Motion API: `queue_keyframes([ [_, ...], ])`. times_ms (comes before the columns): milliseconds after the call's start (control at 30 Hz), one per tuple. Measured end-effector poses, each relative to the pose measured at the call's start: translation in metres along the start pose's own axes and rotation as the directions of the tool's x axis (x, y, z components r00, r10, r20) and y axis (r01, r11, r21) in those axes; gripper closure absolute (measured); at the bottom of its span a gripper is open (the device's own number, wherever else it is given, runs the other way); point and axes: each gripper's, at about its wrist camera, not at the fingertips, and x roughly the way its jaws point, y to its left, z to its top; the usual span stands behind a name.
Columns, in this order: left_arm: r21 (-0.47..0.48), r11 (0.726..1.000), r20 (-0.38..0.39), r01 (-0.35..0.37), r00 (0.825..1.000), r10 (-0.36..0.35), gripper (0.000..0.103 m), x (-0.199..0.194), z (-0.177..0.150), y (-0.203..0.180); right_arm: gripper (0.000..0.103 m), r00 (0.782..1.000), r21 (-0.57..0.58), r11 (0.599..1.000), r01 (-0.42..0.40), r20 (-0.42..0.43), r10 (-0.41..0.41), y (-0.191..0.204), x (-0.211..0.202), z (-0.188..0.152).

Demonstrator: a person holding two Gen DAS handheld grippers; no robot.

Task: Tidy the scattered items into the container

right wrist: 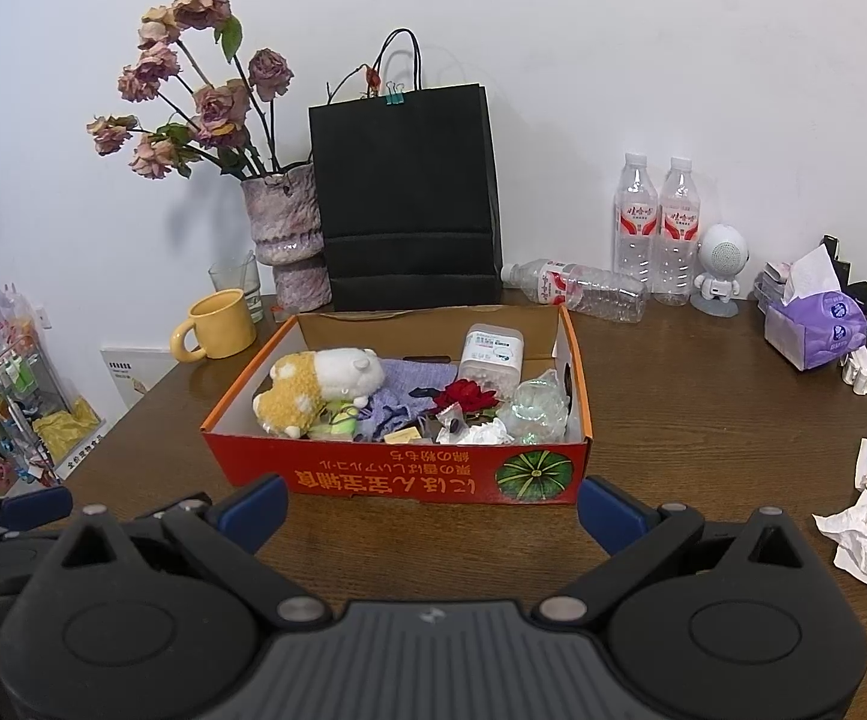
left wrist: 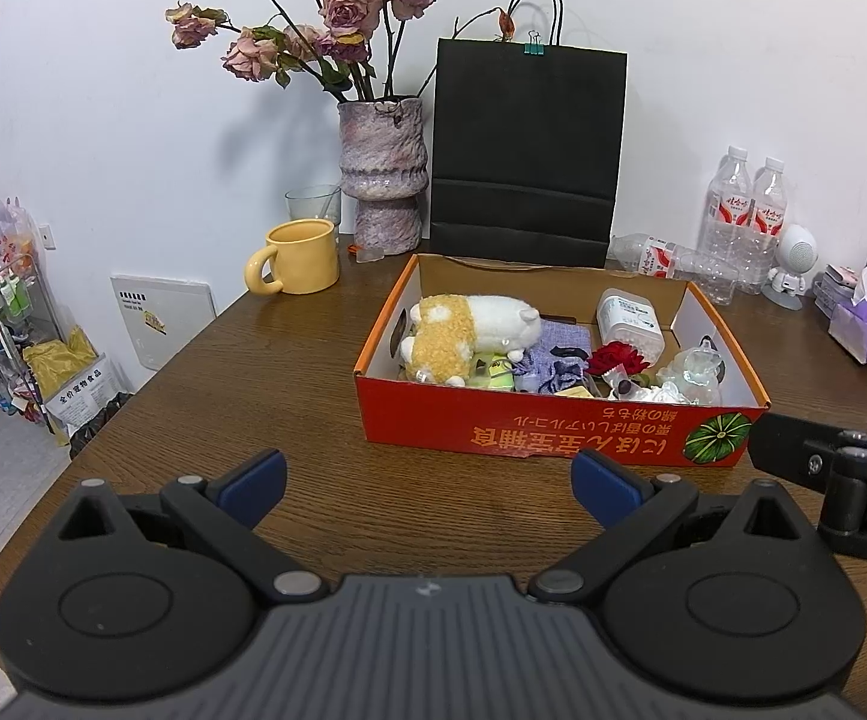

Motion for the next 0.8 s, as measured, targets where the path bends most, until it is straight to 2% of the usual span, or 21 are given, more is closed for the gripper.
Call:
queue_keyframes([
  [800, 0.005, 1.000, 0.000, -0.005, 1.000, 0.005, 0.000, 0.0003, 0.0005, -0.0002, 0.000, 1.000, 0.000, 1.000, 0.001, 0.002, -0.001, -0.0002, -0.0004, -0.0003],
])
